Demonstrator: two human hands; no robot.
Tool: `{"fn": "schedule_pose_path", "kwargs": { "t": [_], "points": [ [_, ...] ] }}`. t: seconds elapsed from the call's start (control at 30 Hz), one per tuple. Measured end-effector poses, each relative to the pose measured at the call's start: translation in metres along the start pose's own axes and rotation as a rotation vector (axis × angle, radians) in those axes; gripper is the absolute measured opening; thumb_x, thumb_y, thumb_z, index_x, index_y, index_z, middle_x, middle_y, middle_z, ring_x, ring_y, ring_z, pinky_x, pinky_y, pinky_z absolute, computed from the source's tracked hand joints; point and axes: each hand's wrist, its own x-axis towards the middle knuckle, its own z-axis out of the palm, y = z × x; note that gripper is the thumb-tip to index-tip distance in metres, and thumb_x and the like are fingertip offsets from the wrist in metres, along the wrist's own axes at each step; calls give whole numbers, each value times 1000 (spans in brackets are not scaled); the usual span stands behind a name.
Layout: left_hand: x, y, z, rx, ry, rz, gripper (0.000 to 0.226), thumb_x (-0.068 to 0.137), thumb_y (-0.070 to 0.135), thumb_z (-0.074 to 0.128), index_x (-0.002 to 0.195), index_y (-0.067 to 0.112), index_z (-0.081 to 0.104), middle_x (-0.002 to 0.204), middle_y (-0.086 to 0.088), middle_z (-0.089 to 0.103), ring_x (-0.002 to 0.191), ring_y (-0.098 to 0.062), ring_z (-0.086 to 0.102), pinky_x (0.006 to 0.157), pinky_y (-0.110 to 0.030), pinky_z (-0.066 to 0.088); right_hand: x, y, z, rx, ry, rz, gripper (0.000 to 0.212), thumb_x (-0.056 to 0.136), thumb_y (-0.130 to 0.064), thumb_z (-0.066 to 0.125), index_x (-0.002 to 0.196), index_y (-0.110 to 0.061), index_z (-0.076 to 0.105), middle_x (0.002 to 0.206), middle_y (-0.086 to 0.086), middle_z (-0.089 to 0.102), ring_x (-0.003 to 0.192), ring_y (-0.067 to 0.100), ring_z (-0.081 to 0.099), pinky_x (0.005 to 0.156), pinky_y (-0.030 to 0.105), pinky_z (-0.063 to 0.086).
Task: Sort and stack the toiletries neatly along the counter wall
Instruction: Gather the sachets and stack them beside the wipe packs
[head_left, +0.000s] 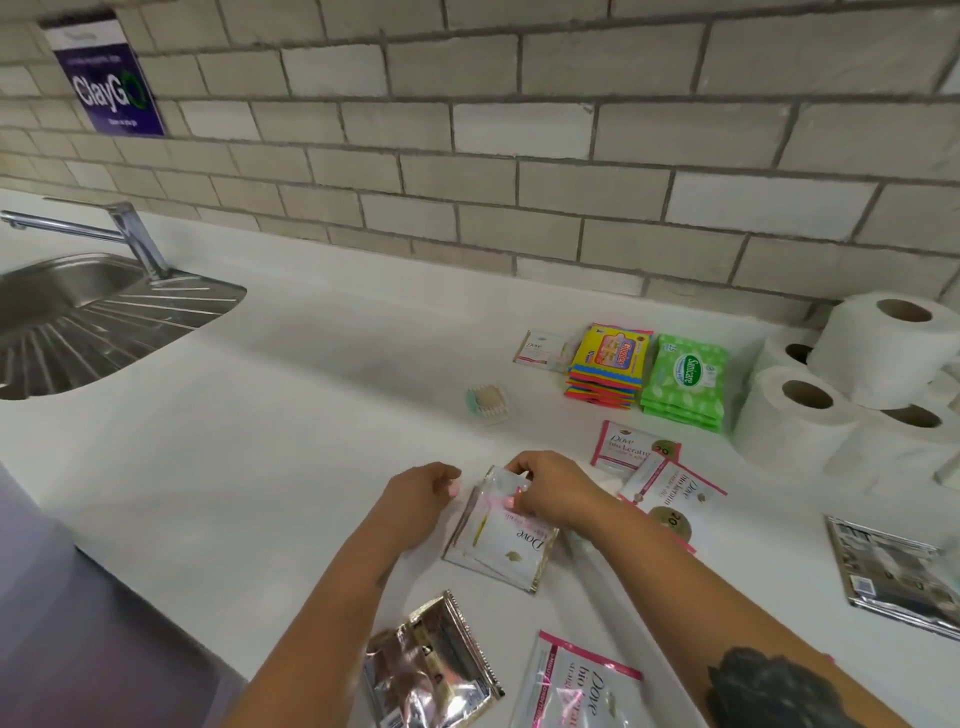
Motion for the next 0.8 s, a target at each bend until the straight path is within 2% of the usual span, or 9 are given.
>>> {"fn": "schedule_pose_path", "kwargs": {
  "t": [0.03,0.1,0.2,0.33,0.43,0.57,0.63,0.7,0.8],
  "points": [
    [-3,1,-1,-3,-17,-37,38,93,30,53,128,15,53,124,-5,61,112,-22,58,93,-23,41,3,-2,4,-47,0,5,34,81,-17,68,114,-15,60,116,3,60,102,20,56,73,23,40],
    [-8,4,-2,49,-115,-106,63,82,45,65,132,14,46,125,-3,58,111,-23,59,89,-29,45,6,-6,11,-155,-11,19,39,79,-24,70,116,-15,58,117,4,60,106,20,56,76,24,41],
    [-17,10,1,189,-229,-123,100,60,47,83,139,12,33,135,-4,41,119,-20,50,94,-30,45,10,-6,22,-266,-26,57,51,72,-34,76,116,-16,55,119,6,56,107,22,54,76,26,42],
    [-22,13,12,295,-189,-80,101,58,36,87,137,9,31,133,-8,36,116,-20,49,90,-27,44,14,-8,30,-377,-11,182,69,67,-46,77,121,-18,46,122,5,49,117,26,44,95,36,37],
    [-20,12,15,274,-184,-77,100,58,34,87,138,11,31,133,-7,37,116,-20,50,89,-26,43,17,-11,27,-404,-31,244,66,69,-46,76,118,-16,44,121,4,54,118,27,42,94,37,29],
    [-18,10,15,240,-184,-86,100,57,33,88,138,14,32,132,-6,41,117,-20,50,91,-27,43,17,-15,21,-397,-84,232,62,70,-50,75,119,-19,52,120,1,56,118,26,44,94,36,28],
    [-18,7,12,183,-149,-106,102,55,33,89,138,15,32,133,-5,43,118,-20,50,91,-26,42,15,-16,17,-338,-80,201,56,70,-48,76,113,-18,56,117,0,58,116,25,47,93,36,31],
    [-19,3,7,60,-66,-131,105,54,30,90,139,14,30,132,-6,45,118,-21,50,93,-27,42,11,-13,11,-198,-64,136,39,70,-40,78,94,-17,59,101,2,60,101,22,54,87,33,37],
    [-20,-2,1,-471,-30,-126,101,59,12,88,140,8,28,126,-12,55,110,-26,59,91,-35,49,4,-8,2,302,13,8,23,71,-17,80,77,-17,58,81,2,62,76,17,58,69,27,46]
  ]
}}
